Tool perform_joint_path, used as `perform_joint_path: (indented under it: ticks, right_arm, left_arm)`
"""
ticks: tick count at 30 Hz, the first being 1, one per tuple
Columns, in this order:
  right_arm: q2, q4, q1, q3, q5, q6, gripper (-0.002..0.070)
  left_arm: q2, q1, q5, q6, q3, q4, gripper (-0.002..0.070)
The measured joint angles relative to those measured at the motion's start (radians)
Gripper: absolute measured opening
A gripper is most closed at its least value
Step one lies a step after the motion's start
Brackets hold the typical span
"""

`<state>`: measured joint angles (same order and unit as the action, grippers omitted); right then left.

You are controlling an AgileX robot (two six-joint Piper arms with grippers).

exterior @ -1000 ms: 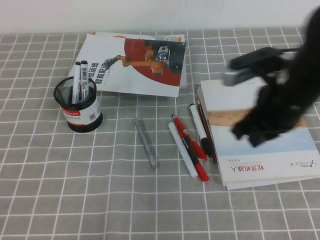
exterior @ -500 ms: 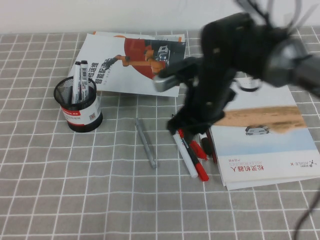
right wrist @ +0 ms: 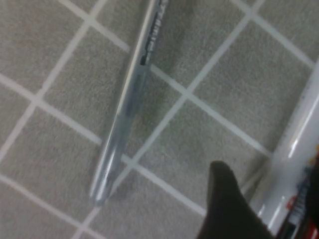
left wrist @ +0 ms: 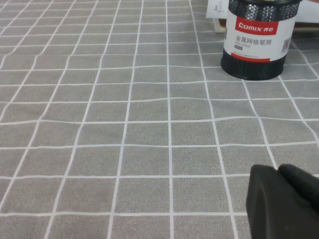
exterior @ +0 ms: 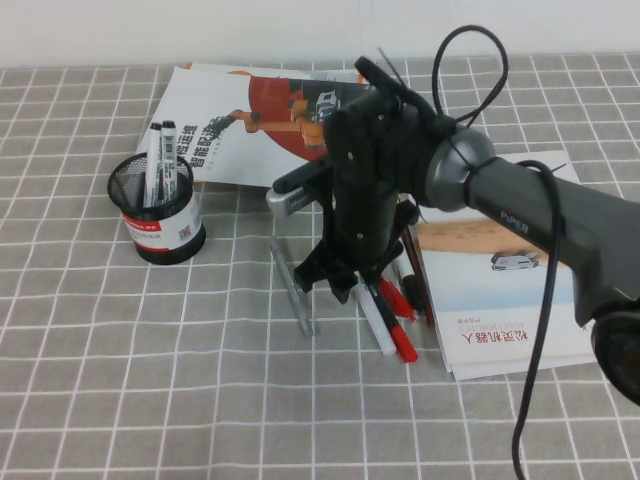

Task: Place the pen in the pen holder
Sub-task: Pick up the pen on the table, then place the pen onto the pen holder

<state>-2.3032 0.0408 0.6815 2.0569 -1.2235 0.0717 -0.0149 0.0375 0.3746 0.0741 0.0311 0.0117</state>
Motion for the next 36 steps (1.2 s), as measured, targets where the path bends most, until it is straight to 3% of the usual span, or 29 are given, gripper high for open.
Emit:
perform_joint_path:
  ticks: [7,13,24,36]
  right_arm:
    - [-0.017,0.007,0.0,0.008,-0.002,0.01,0.0265]
    - [-0.036,-0.011,0.0,0.009,0.0,0.011,0.01]
    - [-0.02,-0.093,-0.002,0.007,0.012,0.021,0.0102]
    - [0.213,-0.103,0.077,-0.139,0.639,0.011,0.0102]
  left_arm:
    - [0.0,0.0,0.0,0.0,0.0,0.0,-0.0003]
    - [0.0,0.0,0.0,0.0,0.0,0.0,-0.0003]
    - [0.0,0.0,0.0,0.0,0.0,0.0,-0.0003]
    - [0.0,0.0,0.0,0.0,0.0,0.0,-0.0003]
